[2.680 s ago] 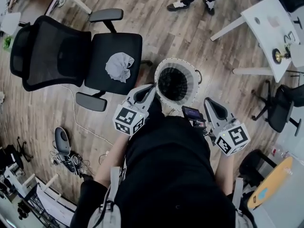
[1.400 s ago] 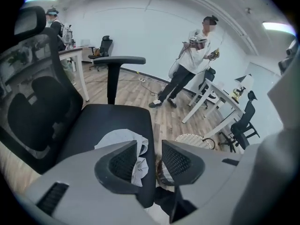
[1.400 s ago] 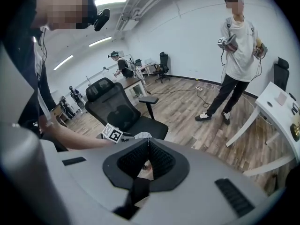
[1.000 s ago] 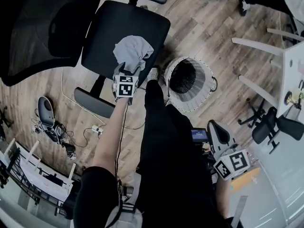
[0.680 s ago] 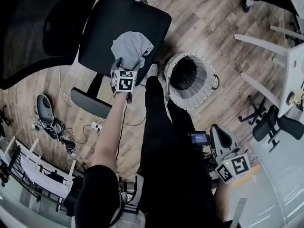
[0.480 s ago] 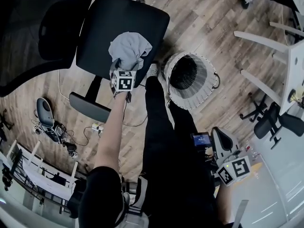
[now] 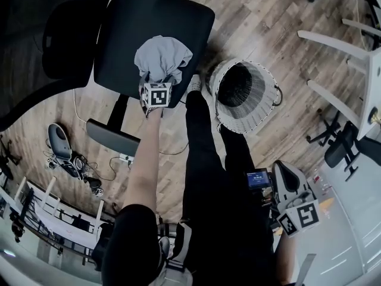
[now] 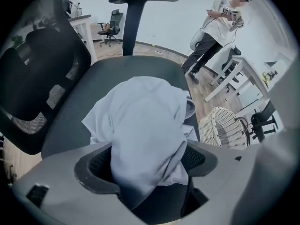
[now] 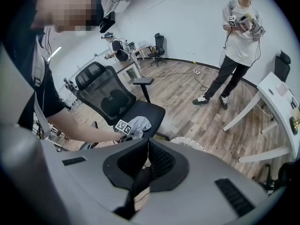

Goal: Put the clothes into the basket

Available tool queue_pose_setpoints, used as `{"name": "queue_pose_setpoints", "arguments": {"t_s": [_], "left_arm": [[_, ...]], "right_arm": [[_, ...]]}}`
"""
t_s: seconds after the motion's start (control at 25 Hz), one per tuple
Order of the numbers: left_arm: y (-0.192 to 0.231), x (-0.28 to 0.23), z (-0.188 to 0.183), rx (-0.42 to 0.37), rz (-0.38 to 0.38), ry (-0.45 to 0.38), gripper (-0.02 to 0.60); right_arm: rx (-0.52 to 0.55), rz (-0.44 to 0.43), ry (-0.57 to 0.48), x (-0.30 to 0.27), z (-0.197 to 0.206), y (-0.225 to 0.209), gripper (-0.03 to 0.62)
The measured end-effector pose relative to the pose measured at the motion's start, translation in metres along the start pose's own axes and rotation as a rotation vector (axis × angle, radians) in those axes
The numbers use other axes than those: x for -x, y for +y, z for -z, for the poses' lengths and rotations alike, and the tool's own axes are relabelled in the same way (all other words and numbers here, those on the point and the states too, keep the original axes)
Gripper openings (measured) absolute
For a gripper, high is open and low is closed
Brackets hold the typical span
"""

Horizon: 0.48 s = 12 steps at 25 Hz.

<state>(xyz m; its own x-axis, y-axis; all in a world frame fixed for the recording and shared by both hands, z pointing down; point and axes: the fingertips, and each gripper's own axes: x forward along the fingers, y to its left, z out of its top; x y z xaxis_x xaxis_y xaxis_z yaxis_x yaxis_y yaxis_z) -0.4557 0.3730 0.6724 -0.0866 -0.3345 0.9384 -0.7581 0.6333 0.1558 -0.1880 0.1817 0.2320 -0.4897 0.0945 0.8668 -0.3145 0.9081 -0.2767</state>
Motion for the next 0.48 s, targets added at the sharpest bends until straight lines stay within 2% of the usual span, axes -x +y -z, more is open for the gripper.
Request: {"name": "queue_pose_setpoints", "arguments": {"t_s": [0.2, 0.4, 0.48], "left_arm": [[0.002, -0.014, 0.001, -0.034, -0.020, 0.032, 0.400], [0.005, -0.019, 0.003, -0.009, -0.017, 0.036, 0.397], [0.008, -0.019, 0.002, -0.009, -0.019, 0.045, 0.358]], "right_arm": [[-0.051, -0.001, -0.035, 0.000, 0.004, 0.000, 0.017], [-0.061, 0.026, -0.029, 0.007, 0.012, -0.009, 0.017], [-0.071, 0.032, -0.039, 0.010, 0.012, -0.010, 0.017]]}}
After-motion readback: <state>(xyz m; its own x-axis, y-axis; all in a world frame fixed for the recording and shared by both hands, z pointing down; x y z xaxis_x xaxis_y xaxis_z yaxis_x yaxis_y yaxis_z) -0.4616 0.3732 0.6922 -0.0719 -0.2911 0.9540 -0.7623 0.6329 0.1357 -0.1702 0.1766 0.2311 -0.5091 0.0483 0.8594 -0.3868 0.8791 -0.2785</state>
